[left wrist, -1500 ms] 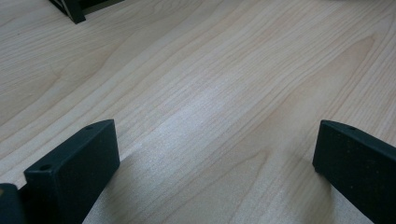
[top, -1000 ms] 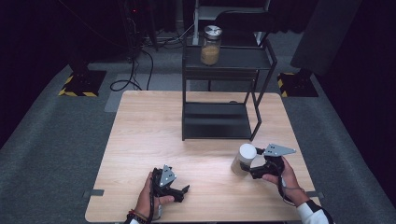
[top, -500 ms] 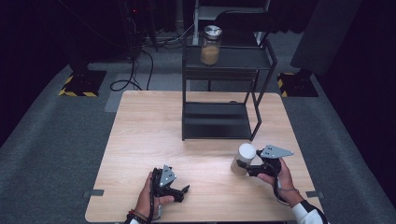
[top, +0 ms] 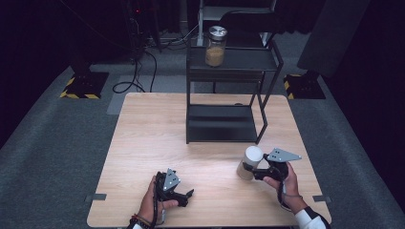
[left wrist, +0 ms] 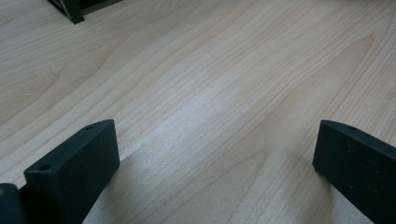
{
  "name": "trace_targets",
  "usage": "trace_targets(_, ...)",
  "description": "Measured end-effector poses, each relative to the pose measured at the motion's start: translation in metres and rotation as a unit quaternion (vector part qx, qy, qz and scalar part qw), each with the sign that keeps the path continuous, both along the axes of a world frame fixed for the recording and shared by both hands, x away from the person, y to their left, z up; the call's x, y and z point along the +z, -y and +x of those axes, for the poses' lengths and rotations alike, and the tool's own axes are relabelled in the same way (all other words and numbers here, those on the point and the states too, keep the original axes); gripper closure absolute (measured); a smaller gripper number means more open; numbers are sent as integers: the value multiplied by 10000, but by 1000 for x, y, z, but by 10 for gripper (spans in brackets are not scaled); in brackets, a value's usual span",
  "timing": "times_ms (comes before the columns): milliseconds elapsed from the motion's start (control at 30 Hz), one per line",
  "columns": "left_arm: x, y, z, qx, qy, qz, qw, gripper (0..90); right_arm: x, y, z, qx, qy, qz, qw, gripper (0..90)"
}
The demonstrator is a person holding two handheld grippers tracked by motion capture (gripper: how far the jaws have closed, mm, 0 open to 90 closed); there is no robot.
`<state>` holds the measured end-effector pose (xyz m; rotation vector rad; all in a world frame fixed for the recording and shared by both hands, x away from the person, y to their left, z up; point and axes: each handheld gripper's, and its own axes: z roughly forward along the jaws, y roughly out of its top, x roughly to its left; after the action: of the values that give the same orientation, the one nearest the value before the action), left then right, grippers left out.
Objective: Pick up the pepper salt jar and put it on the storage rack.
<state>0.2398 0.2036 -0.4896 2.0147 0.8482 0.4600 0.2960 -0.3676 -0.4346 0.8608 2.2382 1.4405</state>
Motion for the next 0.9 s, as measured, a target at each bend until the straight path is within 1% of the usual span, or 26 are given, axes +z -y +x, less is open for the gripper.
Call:
trace_targets(100,0,0,0,2,-2,-2,10000,4,6,3,-3,-137,43,35,9999,339)
trace_targets(200,0,0,0,-1,1,4,10000,4,17,5,-5,-291,104,45,9995,340)
trace_targets(433,0,0,0,4,1,1,10000,4,55,7,-6,-713,313,-29,9970,340)
trace_targets(533,0,0,0,6,2,2,10000,4,72,8,-4,-873,386,11,9954,341)
trace_targets(700,0,0,0,7,2,2,10000,4,95,5,-1,-1011,497,11,9936,341)
trace_targets(767,0,0,0,8,1,2,10000,4,102,4,0,-1066,557,30,9927,341)
trace_targets(900,0,0,0,8,2,2,10000,4,114,2,4,-1172,569,97,9914,341)
